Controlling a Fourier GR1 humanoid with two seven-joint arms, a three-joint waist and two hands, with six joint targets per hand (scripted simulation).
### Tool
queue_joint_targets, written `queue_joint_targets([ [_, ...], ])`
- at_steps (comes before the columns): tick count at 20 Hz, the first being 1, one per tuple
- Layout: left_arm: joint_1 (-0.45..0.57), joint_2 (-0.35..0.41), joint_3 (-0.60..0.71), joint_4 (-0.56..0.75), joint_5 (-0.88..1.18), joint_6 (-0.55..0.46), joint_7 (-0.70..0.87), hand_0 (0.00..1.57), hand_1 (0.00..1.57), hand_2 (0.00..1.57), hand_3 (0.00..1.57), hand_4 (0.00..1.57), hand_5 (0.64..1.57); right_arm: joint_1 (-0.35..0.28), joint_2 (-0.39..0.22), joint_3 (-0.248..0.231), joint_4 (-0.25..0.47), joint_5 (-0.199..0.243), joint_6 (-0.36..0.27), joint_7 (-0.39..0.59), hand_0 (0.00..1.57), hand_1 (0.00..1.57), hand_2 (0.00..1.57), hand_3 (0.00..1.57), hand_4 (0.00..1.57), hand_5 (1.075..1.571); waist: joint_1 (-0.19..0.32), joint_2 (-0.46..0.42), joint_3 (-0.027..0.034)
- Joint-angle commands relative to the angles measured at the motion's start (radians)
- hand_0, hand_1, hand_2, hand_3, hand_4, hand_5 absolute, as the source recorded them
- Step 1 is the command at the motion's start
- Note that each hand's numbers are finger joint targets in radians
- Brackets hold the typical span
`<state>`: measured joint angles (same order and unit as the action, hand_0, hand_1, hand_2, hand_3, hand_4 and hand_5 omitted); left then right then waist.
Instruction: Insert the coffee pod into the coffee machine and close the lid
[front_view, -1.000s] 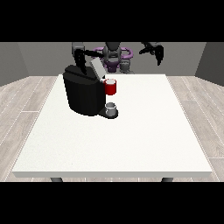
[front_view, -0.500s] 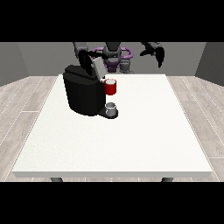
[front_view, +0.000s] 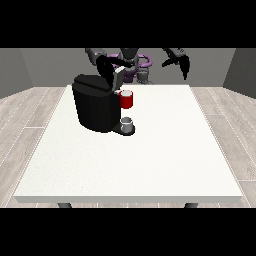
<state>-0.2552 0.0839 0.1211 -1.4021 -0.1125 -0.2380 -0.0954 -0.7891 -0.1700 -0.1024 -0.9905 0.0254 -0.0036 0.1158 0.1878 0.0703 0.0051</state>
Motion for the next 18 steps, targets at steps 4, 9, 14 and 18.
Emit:
queue_joint_targets([
  [4,-0.035,0.024,0.021,0.015,0.019,-0.009,0.006,0.0,0.0,0.0,0.0,0.38,1.571,-0.092,0.032,0.054,-0.027,0.03,0.013,-0.006,0.0,0.0,0.0,0.0,0.0,1.571,0.02,0.018,-0.0053],
  [9,-0.047,0.007,-0.016,-0.002,0.002,-0.013,0.023,0.0,0.0,0.0,0.0,0.32,1.571,-0.132,0.017,0.102,-0.052,0.107,-0.036,0.031,0.0,0.0,0.0,0.0,0.09,1.571,0.092,0.028,-0.0057],
  [14,-0.097,-0.019,-0.058,-0.01,-0.031,0.005,0.001,0.0,0.0,0.0,0.0,0.33,1.571,-0.248,-0.041,0.081,-0.065,0.119,-0.052,0.102,0.0,0.0,0.0,0.0,0.26,1.571,0.144,0.108,-0.0057],
  [18,-0.038,-0.04,-0.086,-0.043,-0.019,-0.011,-0.008,0.0,0.0,0.0,0.0,0.39,1.571,-0.28,-0.013,0.071,-0.019,0.133,-0.087,0.084,0.0,0.0,0.0,0.0,0.1,1.571,0.178,0.09,-0.0055],
])
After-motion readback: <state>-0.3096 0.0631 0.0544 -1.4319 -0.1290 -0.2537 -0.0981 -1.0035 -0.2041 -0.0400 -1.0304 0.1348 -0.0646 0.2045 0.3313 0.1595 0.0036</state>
